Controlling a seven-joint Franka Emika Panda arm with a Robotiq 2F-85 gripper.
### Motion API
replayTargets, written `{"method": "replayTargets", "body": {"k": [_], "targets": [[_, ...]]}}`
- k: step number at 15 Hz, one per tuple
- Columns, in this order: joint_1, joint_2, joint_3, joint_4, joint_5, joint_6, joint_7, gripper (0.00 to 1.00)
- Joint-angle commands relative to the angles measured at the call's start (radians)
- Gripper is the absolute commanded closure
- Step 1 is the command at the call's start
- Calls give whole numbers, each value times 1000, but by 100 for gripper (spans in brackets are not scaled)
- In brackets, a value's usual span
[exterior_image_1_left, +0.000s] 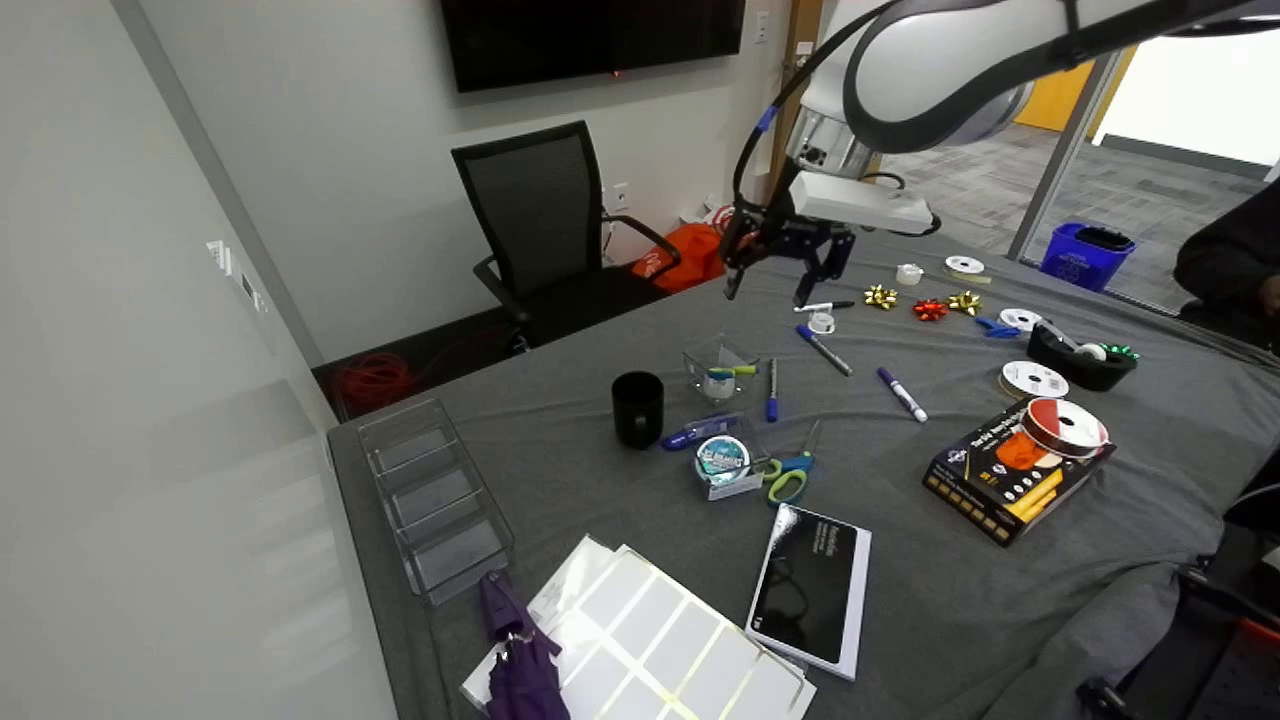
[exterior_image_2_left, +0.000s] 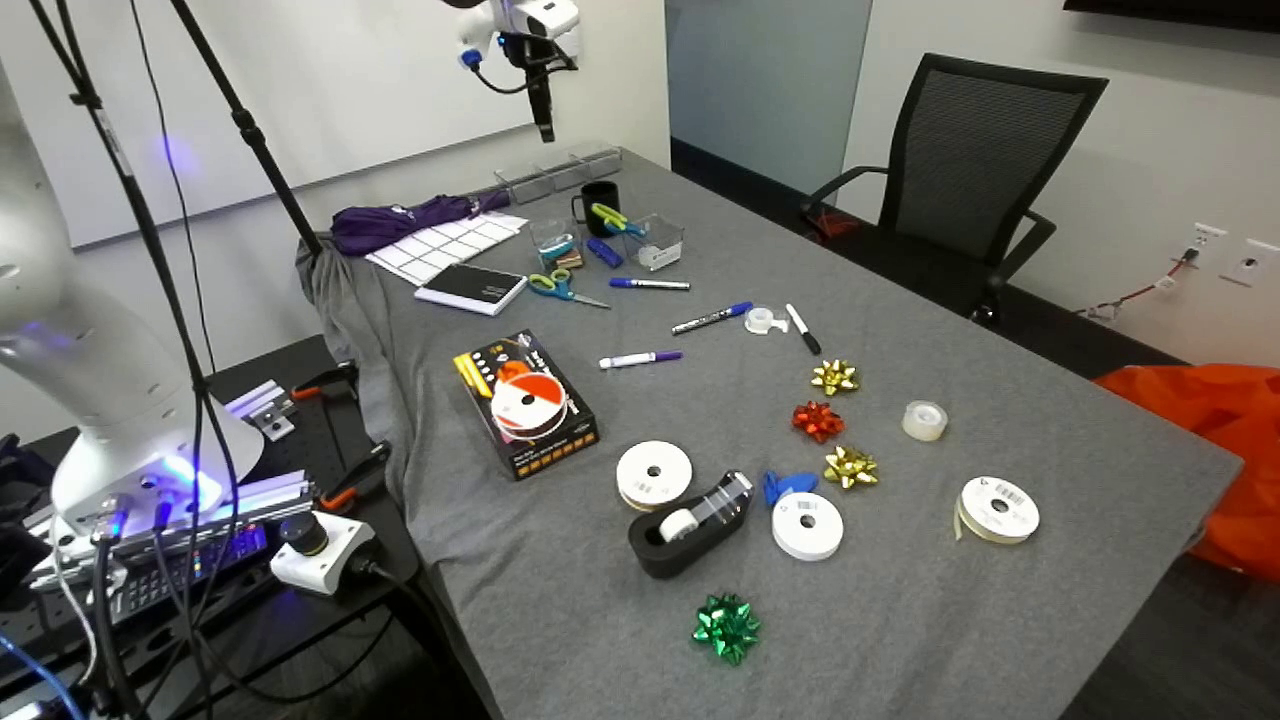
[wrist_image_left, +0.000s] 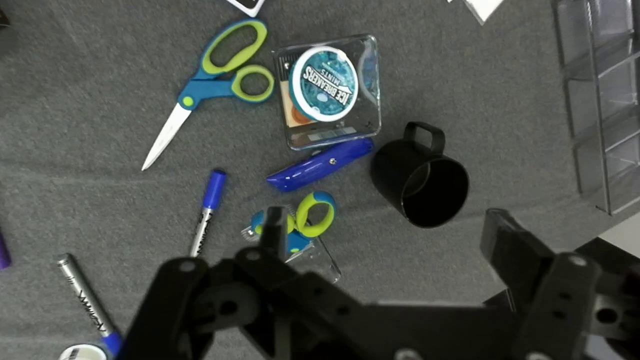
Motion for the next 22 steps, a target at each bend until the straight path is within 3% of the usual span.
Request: {"method": "replayTargets", "body": {"k": [1,7,10,14,17,19,22], "targets": [[2,61,-14,29,84,92,-22,0],[-22,172,-8,23,218,367,-87,0],[-17,236,-25,31,215,440,-103,0],[67,283,-155,32,79,400,21,0],[106,310,-213,47,3,385,99,0],[107,317,-217,48,-19,377,110,0],[50,319,-141,65,27,306,33,0]]}}
